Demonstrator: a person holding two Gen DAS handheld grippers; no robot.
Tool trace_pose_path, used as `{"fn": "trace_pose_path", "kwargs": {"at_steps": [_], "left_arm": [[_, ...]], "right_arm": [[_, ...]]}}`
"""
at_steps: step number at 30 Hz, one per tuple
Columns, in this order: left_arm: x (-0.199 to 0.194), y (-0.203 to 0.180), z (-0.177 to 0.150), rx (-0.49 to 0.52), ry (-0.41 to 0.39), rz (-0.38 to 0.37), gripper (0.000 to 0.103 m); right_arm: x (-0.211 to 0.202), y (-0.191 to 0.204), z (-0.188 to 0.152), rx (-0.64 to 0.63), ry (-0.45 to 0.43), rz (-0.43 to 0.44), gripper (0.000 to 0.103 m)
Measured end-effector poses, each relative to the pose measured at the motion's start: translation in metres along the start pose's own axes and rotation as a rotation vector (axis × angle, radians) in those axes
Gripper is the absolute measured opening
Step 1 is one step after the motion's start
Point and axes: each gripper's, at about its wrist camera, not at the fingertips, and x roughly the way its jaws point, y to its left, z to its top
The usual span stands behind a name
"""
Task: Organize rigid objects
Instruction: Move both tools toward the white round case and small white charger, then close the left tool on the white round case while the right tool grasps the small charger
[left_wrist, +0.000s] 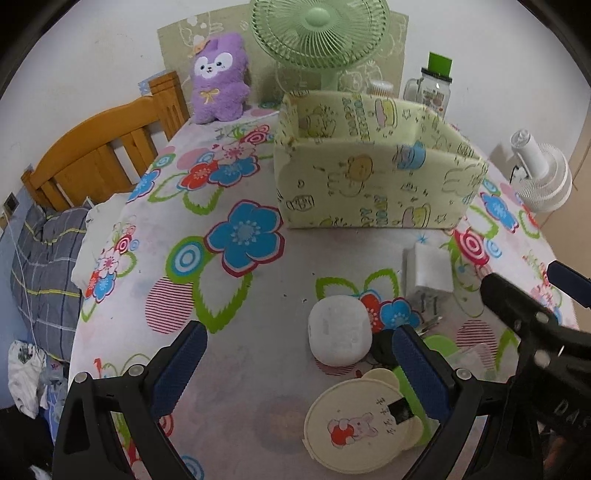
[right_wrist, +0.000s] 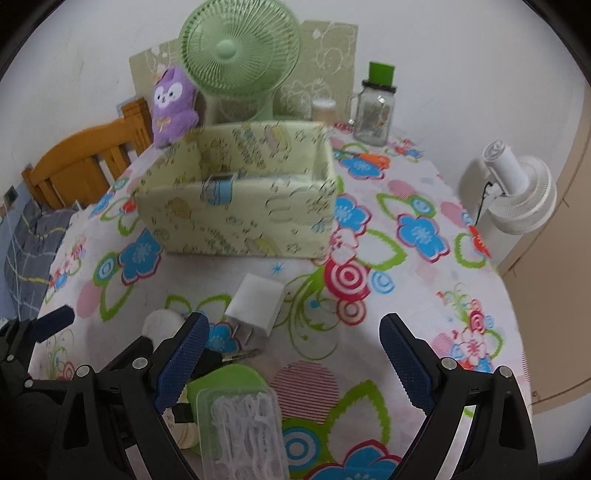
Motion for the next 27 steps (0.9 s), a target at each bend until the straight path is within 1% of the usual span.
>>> {"fn": "trace_pose_path", "kwargs": {"at_steps": [4, 8, 14, 18, 22, 23, 24, 25, 27], "left_arm": [[0.011, -0.003, -0.002, 0.029, 0.009, 0.01, 0.1], [0.018, -0.005, -0.005, 0.019, 0.016, -0.004, 0.099], [0.03, -0.012, -0.005, 0.046, 0.019, 0.009, 0.093], [0.037, -0.013, -0.004, 0.057, 0.029, -0.001, 0.085], [0.039, -0.016, -0.005, 0.083, 0.027, -0.009, 0.084], [0.04, -0.017, -0.005, 0.086, 0.031, -0.011, 0.082], [0.041, -0.018, -0.005, 0.087, 0.036, -0.014, 0.077], [0.042, -0.019, -0.004, 0.084, 0.041, -0.022, 0.075], [0.044, -0.018, -0.003, 0.07, 0.051, -0.037, 0.068]], "right_arm": [[0.015, 0.002, -0.005, -0.003, 0.027, 0.015, 0.095], [0.029, 0.003, -0.005, -0.004, 0.041, 0.014, 0.095], [0.045, 0.005, -0.006, -0.023, 0.067, 0.013, 0.091], [0.052, 0.007, -0.006, -0.016, 0.086, 0.027, 0.091], [0.056, 0.011, -0.006, -0.023, 0.092, 0.031, 0.091], [0.057, 0.012, -0.006, -0.022, 0.095, 0.034, 0.091], [0.059, 0.012, -0.006, -0.019, 0.098, 0.035, 0.091], [0.061, 0.012, -0.006, -0.016, 0.1, 0.035, 0.091], [0.063, 0.012, -0.005, -0.003, 0.103, 0.038, 0.091]]}}
